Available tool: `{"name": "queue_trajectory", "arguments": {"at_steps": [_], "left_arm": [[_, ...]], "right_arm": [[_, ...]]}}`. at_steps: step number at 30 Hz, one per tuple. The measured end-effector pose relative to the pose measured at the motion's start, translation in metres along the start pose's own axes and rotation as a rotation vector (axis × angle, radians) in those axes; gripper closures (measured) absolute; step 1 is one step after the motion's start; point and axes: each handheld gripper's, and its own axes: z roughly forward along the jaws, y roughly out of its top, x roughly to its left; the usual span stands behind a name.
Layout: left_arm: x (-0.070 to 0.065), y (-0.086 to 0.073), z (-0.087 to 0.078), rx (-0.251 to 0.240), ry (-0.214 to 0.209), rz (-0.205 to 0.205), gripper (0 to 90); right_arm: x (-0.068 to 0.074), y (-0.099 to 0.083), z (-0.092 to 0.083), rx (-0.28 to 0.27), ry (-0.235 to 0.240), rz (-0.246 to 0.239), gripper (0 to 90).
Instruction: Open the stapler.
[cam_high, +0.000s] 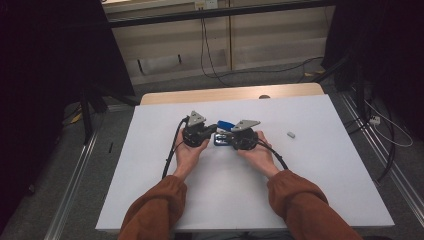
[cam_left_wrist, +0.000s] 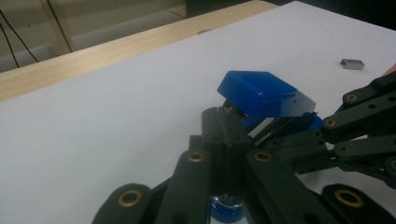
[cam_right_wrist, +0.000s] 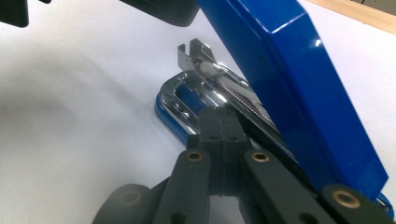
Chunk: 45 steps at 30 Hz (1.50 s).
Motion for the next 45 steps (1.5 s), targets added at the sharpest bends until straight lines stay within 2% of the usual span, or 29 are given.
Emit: {"name": "queue_trajectory", "arguments": {"at_steps": [15,31,33,37,38,40,42,45], "left_arm": [[-0.004,0.011,0.000,-0.017,-0.009,0.003,90.0],[-0.002,0.009,0.000,-0.028,-0.021,0.001,90.0],[-0.002,0.009,0.000,-0.028,-0.021,-0.003,90.0],[-0.002,0.009,0.001,-0.030,-0.020,-0.001,90.0],[-0.002,0.009,0.001,-0.030,-0.020,-0.001,90.0],[-0.002,0.009,0.001,-0.031,-0.019,-0.003,90.0],[-0.002,0.009,0.001,-0.032,-0.019,-0.006,90.0],[-0.002,0.009,0.002,-0.033,-0.015,-0.014,90.0]], "right_arm": [[0.000,0.000,0.000,-0.001,-0.001,0.006,90.0],[0.000,0.000,-0.001,-0.007,0.006,0.009,90.0],[0.001,0.002,-0.003,-0.028,0.014,0.021,90.0],[0.003,0.006,-0.007,-0.063,0.004,0.011,90.0],[0.004,0.006,-0.008,-0.070,-0.004,0.005,90.0],[0.008,0.007,-0.008,-0.073,-0.039,-0.043,90.0],[0.010,0.008,-0.007,-0.081,-0.042,-0.052,90.0],[0.016,0.011,-0.006,-0.123,-0.058,-0.046,90.0]]}}
